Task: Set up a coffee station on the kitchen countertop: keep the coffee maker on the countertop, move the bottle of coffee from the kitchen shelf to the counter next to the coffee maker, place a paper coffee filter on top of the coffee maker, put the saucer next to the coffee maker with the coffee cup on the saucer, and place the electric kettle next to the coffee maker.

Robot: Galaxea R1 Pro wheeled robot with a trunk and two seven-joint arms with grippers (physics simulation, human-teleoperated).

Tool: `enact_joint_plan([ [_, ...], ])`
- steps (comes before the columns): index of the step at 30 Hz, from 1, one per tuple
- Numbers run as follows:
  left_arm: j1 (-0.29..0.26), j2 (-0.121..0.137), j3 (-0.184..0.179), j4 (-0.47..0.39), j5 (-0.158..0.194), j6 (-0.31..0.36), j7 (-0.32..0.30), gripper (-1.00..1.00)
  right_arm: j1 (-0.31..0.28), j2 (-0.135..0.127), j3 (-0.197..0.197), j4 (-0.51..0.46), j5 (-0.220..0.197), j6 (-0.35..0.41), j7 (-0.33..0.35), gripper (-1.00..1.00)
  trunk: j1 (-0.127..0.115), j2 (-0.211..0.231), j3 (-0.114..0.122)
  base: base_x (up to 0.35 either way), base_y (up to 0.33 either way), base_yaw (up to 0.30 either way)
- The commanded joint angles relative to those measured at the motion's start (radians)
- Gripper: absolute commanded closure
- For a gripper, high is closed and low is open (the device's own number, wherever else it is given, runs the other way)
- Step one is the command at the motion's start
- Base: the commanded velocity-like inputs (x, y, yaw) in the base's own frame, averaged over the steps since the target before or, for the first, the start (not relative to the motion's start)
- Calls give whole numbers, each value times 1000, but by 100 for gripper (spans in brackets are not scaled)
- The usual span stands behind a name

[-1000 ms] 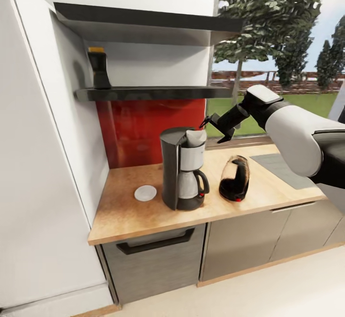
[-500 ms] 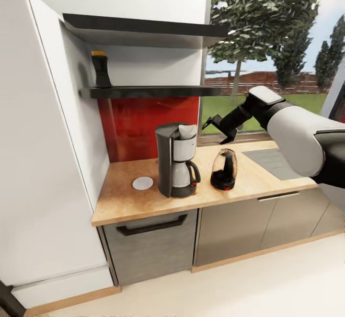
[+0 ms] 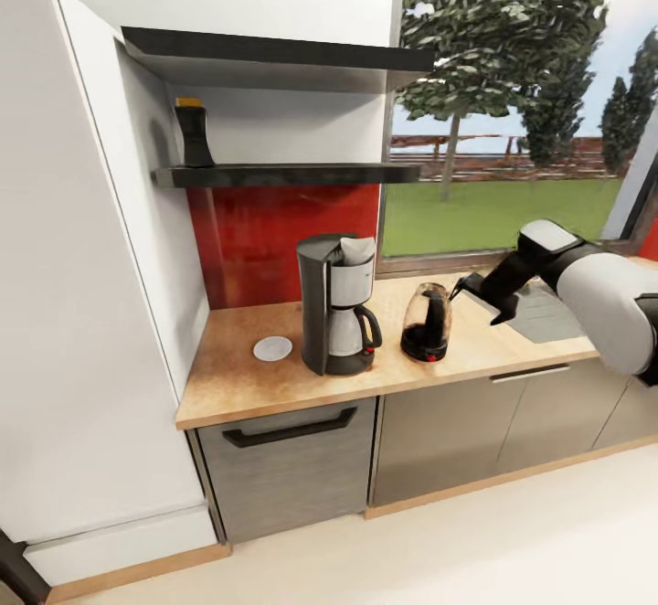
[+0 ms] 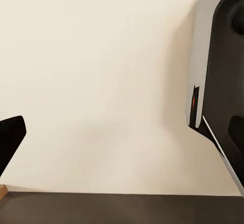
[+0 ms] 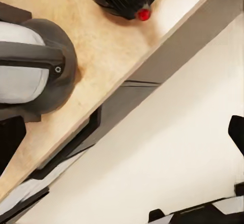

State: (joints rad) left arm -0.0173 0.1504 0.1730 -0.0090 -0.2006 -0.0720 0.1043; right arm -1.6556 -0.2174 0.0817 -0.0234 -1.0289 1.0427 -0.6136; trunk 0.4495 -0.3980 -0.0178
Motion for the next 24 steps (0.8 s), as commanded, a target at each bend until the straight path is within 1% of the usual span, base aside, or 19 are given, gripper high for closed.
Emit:
enact_joint_plan([
  [1, -1, 0, 7, 2, -11, -4, 3, -100, 18, -7, 4, -1, 7, 5, -5, -100, 1, -2, -2, 0, 0, 0],
  [2, -1, 0, 7, 2, -11, -4, 3, -100, 29, -11, 4, -1, 18, 5, -5, -100, 1, -2, -2, 0, 0, 0],
  [4, -1, 0, 7, 1, -11, -5, 3, -100, 88, -25, 4, -2, 68, 5, -5, -100, 1, -2, -2, 0, 0, 0],
  [5, -1, 0, 7, 1, -11, -5, 2, -100, 105, -27, 4, -2, 83, 5, -4, -100, 1, -2, -2, 0, 0, 0],
  [7, -1, 0, 7, 1, -11, -5, 2, -100, 166, -33, 4, -2, 149, 5, -4, -100, 1, -2, -2, 0, 0, 0],
  [8, -1, 0, 7, 1, -11, -5, 2, -100, 180, -34, 4, -2, 168, 5, -4, -100, 1, -2, -2, 0, 0, 0],
  [10, -1, 0, 6, 1, -11, -5, 2, -100, 239, -36, 4, -1, 247, 5, -3, -100, 1, -2, -2, 0, 0, 0],
  [11, -1, 0, 6, 2, -11, -5, 2, -100, 256, -36, 4, -1, 267, 5, -3, -100, 1, -2, -2, 0, 0, 0],
  [12, -1, 0, 6, 2, -11, -6, 2, -100, 296, -35, 4, -1, 305, 5, -2, -100, 1, -2, -2, 0, 0, 0],
  [13, -1, 0, 6, 2, -11, -6, 2, -100, 318, -35, 4, -2, 322, 5, -2, -100, 1, -2, -2, 0, 0, 0],
  [14, -1, 0, 6, 2, -11, -6, 2, -100, 368, -33, 4, -2, 353, 5, -1, -100, 1, -2, -2, 0, 0, 0],
  [15, -1, 0, 6, 3, -11, -6, 2, -100, 394, -31, 4, -2, 365, 5, 0, -100, 1, -2, -2, 0, 0, 0],
  [17, -1, 0, 6, 3, -11, -6, 2, -100, 496, -27, 4, -2, 396, 4, 1, -100, 1, -2, -2, 0, 0, 0],
  [18, -1, 0, 6, 3, -11, -6, 2, -100, 520, -25, 4, -3, 400, 4, 1, -100, 1, -2, -2, 0, 0, 0],
  [20, -1, -2, 5, 3, -12, -6, 2, -100, 602, -16, 3, -3, 410, 1, 10, -100, 1, -2, -2, 0, 0, 0],
  [21, 0, -2, 5, 3, -12, -6, 2, -100, 620, -13, 3, -4, 411, -1, 18, -100, 1, -2, -2, 0, 0, 0],
  [22, 0, -3, 4, 3, -13, -6, 2, -100, 658, -6, 3, -4, 413, -11, 44, -100, 1, -2, -2, 0, 0, 0],
  [24, -1, -4, 5, 2, -14, -5, 2, -100, 738, 8, 4, -5, 418, -64, 129, -100, 1, -2, -2, 0, 0, 0],
])
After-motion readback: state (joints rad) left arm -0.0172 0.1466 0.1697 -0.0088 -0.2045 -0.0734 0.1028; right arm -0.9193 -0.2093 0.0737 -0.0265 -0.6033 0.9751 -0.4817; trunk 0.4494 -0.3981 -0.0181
